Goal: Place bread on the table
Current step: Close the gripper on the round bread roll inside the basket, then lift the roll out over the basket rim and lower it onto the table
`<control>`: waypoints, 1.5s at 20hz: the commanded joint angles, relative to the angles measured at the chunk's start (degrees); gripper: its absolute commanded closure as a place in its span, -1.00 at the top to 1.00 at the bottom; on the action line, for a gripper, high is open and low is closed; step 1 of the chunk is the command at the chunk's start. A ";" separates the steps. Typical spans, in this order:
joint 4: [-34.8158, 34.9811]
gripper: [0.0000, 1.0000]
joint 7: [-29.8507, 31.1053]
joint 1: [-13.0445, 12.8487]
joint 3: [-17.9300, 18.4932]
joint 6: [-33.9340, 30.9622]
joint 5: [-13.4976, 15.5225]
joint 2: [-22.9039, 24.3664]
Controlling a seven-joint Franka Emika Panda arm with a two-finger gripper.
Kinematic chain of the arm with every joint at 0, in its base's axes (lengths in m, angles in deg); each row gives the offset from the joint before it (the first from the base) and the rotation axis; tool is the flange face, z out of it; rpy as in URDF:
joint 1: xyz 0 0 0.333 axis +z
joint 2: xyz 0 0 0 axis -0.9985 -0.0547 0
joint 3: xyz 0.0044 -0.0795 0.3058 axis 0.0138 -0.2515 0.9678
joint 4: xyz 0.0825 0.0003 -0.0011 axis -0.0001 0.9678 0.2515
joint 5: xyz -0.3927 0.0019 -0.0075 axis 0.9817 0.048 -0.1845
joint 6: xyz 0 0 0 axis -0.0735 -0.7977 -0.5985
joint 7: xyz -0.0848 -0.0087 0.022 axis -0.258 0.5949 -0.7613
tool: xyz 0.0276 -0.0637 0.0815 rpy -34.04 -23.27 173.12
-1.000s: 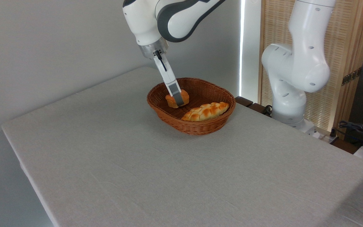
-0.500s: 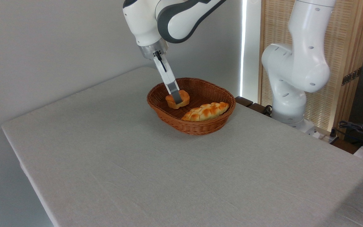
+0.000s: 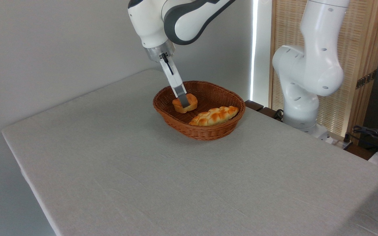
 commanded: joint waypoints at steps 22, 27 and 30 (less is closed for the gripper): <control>-15.03 -0.96 -0.60 1.10 3.90 -10.82 1.77 -1.76; -23.63 -0.95 -1.57 1.10 9.61 -9.26 0.72 -6.05; -26.64 -0.94 -2.80 1.28 12.16 -5.83 -1.82 -9.13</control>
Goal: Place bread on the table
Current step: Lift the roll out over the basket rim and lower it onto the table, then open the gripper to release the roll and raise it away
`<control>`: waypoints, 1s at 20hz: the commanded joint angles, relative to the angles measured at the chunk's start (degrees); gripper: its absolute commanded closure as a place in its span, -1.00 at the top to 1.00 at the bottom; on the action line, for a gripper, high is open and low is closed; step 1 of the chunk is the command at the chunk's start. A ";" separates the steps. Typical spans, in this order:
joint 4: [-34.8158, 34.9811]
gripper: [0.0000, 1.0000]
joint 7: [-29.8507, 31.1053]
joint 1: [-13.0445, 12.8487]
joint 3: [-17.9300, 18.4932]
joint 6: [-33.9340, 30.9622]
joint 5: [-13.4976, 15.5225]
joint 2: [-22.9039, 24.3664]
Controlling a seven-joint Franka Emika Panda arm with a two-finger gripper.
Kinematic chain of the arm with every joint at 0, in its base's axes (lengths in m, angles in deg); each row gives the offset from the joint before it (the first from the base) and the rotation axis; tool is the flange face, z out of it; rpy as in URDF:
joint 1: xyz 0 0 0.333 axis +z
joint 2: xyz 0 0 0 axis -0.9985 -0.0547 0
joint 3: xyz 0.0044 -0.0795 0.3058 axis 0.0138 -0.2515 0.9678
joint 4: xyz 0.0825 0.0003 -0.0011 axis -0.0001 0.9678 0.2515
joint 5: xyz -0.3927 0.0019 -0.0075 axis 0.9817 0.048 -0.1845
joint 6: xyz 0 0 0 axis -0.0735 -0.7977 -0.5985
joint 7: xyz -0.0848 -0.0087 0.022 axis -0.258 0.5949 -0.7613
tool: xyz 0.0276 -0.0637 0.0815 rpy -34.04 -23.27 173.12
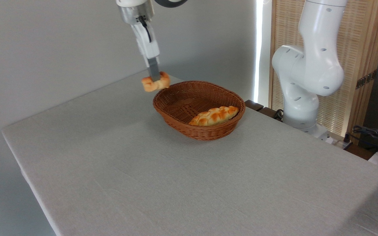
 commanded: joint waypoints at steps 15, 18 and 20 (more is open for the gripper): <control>-8.43 0.41 -1.33 -0.35 8.65 11.95 -7.40 -14.48; -8.43 0.56 -1.25 -0.79 6.98 11.94 -7.05 -16.41; -8.35 0.69 -1.25 -0.79 6.80 11.94 -7.05 -16.76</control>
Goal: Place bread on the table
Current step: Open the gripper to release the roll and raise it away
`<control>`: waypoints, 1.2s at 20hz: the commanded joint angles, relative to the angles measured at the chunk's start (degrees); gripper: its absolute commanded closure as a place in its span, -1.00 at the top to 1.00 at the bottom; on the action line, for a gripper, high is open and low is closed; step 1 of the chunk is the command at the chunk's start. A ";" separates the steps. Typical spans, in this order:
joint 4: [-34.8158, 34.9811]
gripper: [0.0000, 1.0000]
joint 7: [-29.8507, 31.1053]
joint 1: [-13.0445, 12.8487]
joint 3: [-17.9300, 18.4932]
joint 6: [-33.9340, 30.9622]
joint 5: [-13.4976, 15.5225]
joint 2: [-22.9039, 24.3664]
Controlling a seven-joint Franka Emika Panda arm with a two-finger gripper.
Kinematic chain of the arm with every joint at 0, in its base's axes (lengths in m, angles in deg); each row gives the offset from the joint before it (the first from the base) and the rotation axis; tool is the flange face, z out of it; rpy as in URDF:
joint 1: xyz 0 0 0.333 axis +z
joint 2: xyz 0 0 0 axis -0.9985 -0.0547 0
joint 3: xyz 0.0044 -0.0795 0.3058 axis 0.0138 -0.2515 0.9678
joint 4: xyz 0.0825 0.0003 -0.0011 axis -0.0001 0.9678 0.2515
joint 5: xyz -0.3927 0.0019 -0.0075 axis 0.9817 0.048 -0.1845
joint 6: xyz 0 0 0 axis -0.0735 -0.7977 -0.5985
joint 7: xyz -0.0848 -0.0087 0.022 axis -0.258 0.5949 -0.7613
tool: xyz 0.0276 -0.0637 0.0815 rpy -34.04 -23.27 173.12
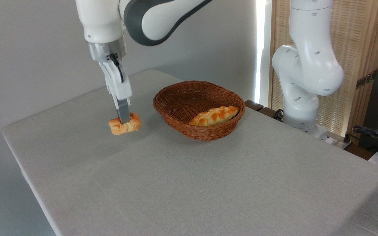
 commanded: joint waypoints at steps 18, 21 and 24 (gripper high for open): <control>-2.98 1.00 3.25 1.58 -0.94 -2.64 0.19 -0.45; -3.68 1.00 4.94 9.12 -4.96 -3.79 0.01 2.62; -6.13 1.00 4.59 15.12 -5.24 -8.17 -0.07 4.66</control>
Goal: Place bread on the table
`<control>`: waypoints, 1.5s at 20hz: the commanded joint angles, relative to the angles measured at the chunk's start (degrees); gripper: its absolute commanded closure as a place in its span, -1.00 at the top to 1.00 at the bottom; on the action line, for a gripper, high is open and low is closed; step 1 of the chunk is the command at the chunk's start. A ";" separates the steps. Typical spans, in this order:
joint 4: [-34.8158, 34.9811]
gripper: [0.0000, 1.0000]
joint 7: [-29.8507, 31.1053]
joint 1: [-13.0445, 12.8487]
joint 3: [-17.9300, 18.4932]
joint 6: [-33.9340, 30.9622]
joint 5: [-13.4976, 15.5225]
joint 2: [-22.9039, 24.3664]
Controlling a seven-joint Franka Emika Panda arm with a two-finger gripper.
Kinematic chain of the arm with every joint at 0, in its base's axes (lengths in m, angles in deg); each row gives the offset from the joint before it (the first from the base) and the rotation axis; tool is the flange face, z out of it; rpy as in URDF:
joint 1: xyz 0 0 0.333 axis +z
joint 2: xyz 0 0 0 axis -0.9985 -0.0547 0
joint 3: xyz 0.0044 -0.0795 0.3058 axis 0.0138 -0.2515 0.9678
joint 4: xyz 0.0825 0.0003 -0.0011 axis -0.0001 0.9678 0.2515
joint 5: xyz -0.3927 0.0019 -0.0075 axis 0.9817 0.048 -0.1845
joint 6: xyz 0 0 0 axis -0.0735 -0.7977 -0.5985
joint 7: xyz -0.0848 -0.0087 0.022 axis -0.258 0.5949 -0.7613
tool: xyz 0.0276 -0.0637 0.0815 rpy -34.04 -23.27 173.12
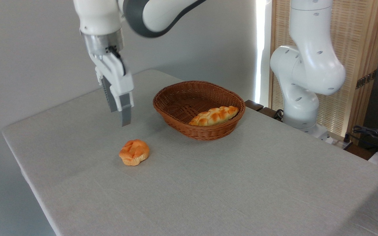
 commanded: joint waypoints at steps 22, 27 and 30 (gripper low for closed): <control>-14.85 1.00 4.07 0.39 9.69 -17.35 -4.84 -1.56; -14.68 1.00 4.16 0.30 9.69 -15.51 -4.94 -1.56; -14.67 1.00 4.07 0.30 9.69 -15.15 -4.94 -1.56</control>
